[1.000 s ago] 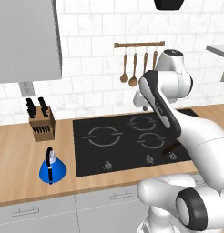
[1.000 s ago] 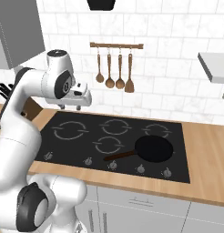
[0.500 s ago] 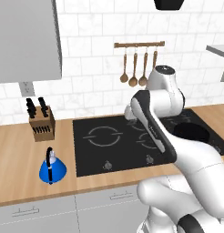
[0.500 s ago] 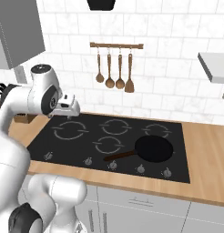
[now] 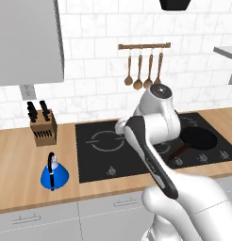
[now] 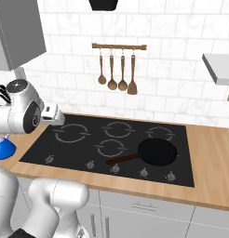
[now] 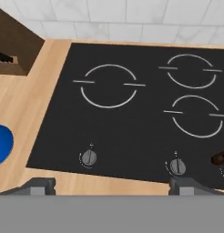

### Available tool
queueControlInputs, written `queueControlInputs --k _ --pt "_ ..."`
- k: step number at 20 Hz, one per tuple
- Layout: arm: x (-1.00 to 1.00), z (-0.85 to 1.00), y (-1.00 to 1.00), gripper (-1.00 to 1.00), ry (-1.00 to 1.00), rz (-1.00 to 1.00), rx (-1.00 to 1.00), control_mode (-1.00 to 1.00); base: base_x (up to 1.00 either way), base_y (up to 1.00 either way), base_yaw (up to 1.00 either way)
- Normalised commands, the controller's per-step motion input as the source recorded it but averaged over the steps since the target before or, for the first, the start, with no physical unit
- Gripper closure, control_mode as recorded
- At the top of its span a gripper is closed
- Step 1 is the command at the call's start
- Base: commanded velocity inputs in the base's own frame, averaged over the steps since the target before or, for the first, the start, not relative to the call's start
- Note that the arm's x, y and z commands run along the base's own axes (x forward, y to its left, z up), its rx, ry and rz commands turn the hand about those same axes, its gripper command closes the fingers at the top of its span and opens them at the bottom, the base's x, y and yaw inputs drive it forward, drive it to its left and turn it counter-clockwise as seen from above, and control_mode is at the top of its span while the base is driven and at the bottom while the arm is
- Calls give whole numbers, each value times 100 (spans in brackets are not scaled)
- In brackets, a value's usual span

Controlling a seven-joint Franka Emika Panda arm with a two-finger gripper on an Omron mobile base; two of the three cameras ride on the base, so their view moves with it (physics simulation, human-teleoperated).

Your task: Pick the kettle from the counter and place it on a stove burner. Then turn the burner on.

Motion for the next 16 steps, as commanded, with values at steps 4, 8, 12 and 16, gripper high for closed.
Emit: queueControlInputs --k 4,8,12,16 --pt "-34 -6 67 -100 -2 0 10 -100 0 0 0" --pt "-31 -3 70 -100 0 0 10 -100 0 0 0" --pt "-25 -1 76 -100 2 0 7 -100 0 0 0" --pt "-19 -1 74 -100 6 0 3 -100 0 0 0"
